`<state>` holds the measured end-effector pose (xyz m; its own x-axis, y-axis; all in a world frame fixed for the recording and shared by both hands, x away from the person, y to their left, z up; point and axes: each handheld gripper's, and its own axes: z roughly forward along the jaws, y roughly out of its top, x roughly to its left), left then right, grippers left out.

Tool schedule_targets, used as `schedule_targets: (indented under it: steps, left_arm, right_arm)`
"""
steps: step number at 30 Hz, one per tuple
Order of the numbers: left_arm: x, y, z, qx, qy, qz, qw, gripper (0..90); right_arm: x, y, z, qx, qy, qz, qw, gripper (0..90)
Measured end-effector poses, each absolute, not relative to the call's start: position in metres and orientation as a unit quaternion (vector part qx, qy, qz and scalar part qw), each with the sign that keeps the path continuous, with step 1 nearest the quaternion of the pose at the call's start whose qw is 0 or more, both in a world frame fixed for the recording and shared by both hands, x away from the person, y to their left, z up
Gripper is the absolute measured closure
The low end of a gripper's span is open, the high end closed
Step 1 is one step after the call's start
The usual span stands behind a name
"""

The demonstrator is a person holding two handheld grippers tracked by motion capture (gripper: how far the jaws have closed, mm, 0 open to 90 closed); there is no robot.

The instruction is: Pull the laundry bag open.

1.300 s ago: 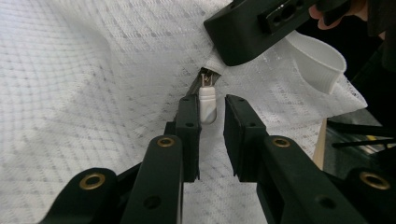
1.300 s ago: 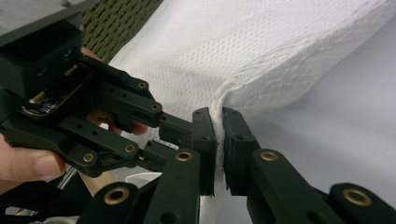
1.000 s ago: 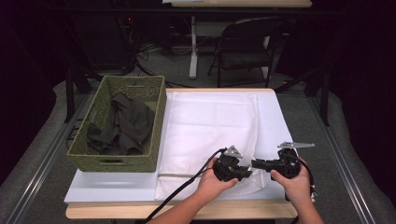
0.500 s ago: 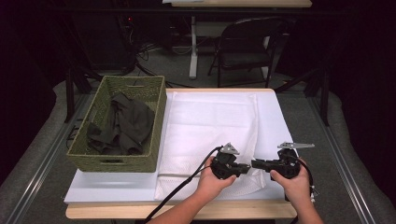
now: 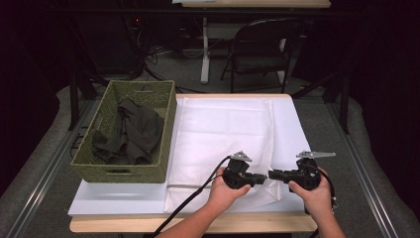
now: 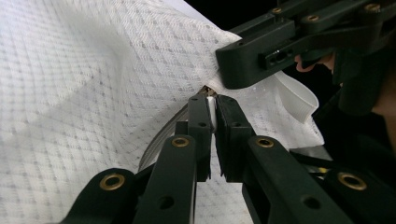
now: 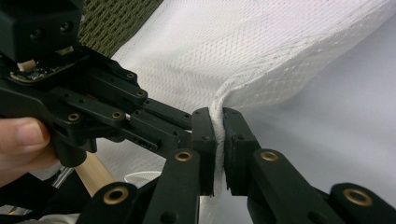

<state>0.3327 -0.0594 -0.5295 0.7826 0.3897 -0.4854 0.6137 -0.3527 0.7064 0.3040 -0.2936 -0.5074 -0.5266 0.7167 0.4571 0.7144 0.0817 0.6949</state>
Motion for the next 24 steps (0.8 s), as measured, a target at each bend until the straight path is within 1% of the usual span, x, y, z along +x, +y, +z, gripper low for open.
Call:
schedule_targets:
  steps: [3,4,6,14,21,24]
  left_arm:
    - [0.3333,-0.0589,-0.5298,0.81,0.316,-0.126,0.478,85.9]
    - [0.3334,-0.059,-0.5301,0.808,0.318,-0.127,0.479,86.6]
    - [0.3342,-0.0591,-0.5302,0.809,0.318,-0.13,0.477,86.6]
    - [0.3351,-0.0594,-0.5312,0.808,0.331,-0.128,0.47,86.7]
    - [0.3358,-0.057,-0.5315,0.799,0.347,-0.138,0.471,86.8]
    - [0.3342,-0.0576,-0.531,0.801,0.35,-0.133,0.468,86.9]
  right_arm:
    - [0.3041,-0.2936,-0.5077,0.487,0.736,0.471,-0.004,83.7]
    - [0.305,-0.2946,-0.5083,0.487,0.737,0.468,-0.004,80.6]
    - [0.3053,-0.295,-0.5093,0.488,0.739,0.465,-0.002,80.2]
    - [0.3062,-0.2934,-0.5124,0.491,0.739,0.461,-0.016,84.1]
    - [0.3057,-0.2936,-0.5116,0.496,0.736,0.461,-0.01,84.9]
    - [0.3051,-0.2932,-0.5107,0.497,0.739,0.456,-0.006,85.3]
